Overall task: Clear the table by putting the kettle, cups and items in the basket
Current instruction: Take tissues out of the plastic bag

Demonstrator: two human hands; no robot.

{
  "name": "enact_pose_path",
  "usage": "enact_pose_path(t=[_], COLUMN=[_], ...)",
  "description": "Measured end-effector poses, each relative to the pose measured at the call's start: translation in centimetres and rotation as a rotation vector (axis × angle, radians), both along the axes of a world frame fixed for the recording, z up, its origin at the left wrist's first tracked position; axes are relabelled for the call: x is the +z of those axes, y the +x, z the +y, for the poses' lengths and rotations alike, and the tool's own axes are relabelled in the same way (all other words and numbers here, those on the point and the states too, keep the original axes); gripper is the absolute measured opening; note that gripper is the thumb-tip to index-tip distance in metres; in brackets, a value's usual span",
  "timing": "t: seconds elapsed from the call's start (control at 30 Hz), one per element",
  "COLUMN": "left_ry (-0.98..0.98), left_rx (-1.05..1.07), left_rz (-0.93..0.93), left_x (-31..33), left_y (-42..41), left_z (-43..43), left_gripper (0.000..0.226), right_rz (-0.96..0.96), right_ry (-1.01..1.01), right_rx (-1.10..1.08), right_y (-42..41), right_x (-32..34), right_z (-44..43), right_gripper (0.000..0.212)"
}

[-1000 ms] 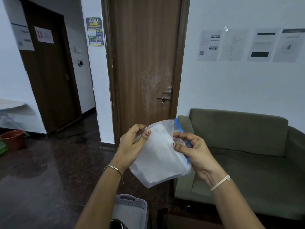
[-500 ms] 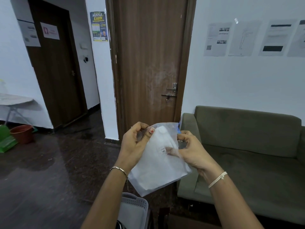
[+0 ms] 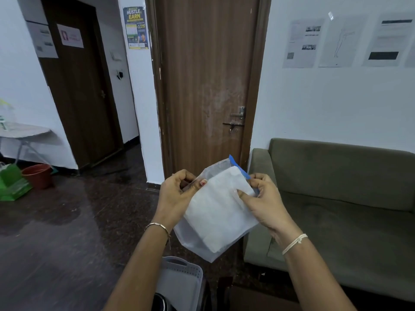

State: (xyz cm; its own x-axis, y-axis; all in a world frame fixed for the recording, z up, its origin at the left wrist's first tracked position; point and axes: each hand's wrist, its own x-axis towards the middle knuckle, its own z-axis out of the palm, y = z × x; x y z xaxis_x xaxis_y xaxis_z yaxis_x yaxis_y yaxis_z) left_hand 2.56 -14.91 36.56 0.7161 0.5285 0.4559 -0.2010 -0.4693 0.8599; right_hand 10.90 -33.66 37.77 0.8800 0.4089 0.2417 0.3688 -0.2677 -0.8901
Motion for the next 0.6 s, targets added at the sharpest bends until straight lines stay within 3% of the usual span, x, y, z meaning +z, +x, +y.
enact_pose_path(t=[0.13, 0.23, 0.33, 0.47, 0.6], left_ry=[0.026, 0.104, 0.168, 0.223, 0.259], left_rx=[-0.008, 0.022, 0.042, 0.090, 0.184], left_rz=[0.012, 0.014, -0.009, -0.060, 0.030], left_x=[-0.6, -1.1, -1.3, -1.5, -2.5], left_y=[0.2, 0.4, 0.5, 0.2, 0.0], left_z=[-0.1, -0.1, 0.0, 0.3, -0.1], left_gripper=[0.019, 0.018, 0.022, 0.039, 0.049], right_rz=[-0.427, -0.623, -0.636, -0.655, -0.461], right_ry=[-0.190, -0.273, -0.326, -0.404, -0.276], right_rx=[-0.168, -0.107, -0.030, -0.112, -0.072], right_y=[0.3, 0.5, 0.7, 0.9, 1.5], right_x=[-0.4, -0.4, -0.7, -1.5, -1.9], right_z=[-0.4, -0.7, -0.9, -1.3, -1.6], right_gripper=[0.017, 0.014, 0.015, 0.016, 0.014])
